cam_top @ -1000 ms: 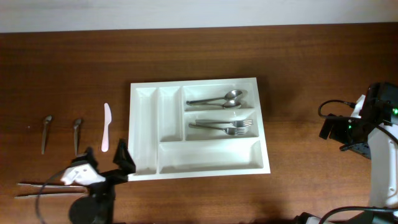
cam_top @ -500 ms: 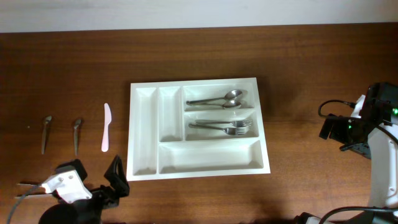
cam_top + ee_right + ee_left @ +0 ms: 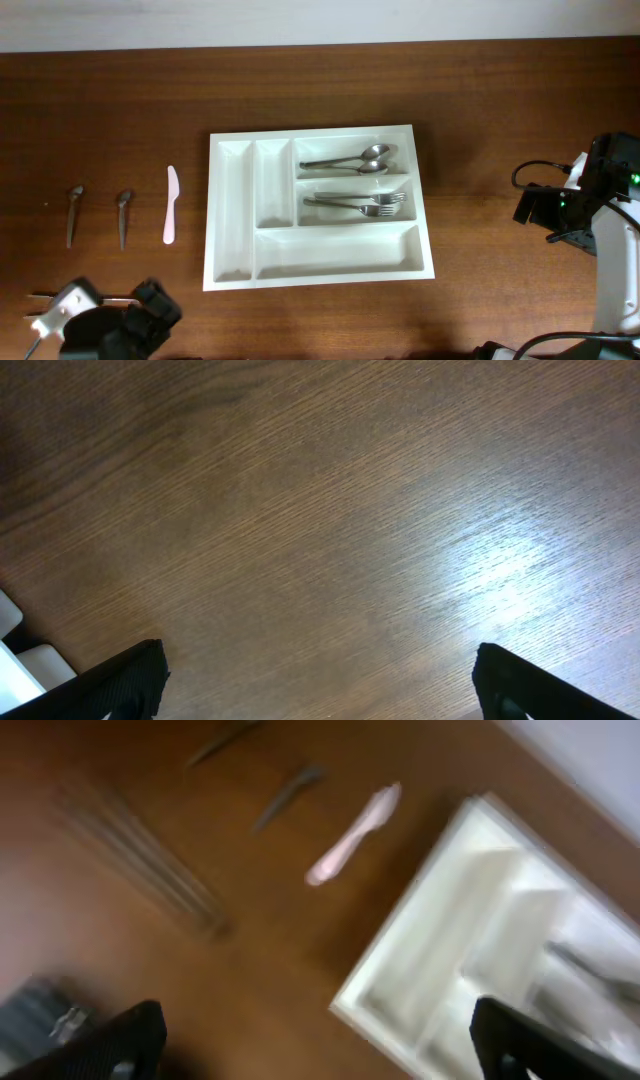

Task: Pack container
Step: 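Move the left gripper down-left toward the metal tongs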

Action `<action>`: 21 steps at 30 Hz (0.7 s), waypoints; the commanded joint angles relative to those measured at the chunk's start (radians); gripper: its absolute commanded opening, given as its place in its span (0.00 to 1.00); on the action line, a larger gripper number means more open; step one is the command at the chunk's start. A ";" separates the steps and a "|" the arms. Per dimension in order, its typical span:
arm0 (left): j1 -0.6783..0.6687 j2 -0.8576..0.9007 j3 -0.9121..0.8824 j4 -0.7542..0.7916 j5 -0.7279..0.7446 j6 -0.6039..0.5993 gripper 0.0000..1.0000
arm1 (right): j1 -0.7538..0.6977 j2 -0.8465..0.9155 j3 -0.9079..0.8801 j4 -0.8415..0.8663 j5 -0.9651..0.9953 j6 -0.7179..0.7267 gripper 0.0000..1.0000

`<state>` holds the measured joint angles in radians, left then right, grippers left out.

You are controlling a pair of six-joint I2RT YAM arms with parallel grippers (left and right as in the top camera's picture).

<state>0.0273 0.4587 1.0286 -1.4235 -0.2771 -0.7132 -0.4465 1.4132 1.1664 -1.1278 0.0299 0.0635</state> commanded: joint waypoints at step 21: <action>0.424 0.425 0.109 -0.145 -0.095 -0.279 0.99 | -0.005 0.005 0.001 0.003 0.016 -0.004 0.99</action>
<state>0.3496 0.8978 1.1130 -1.5814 -0.4229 -1.0752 -0.4465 1.4132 1.1664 -1.1278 0.0299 0.0635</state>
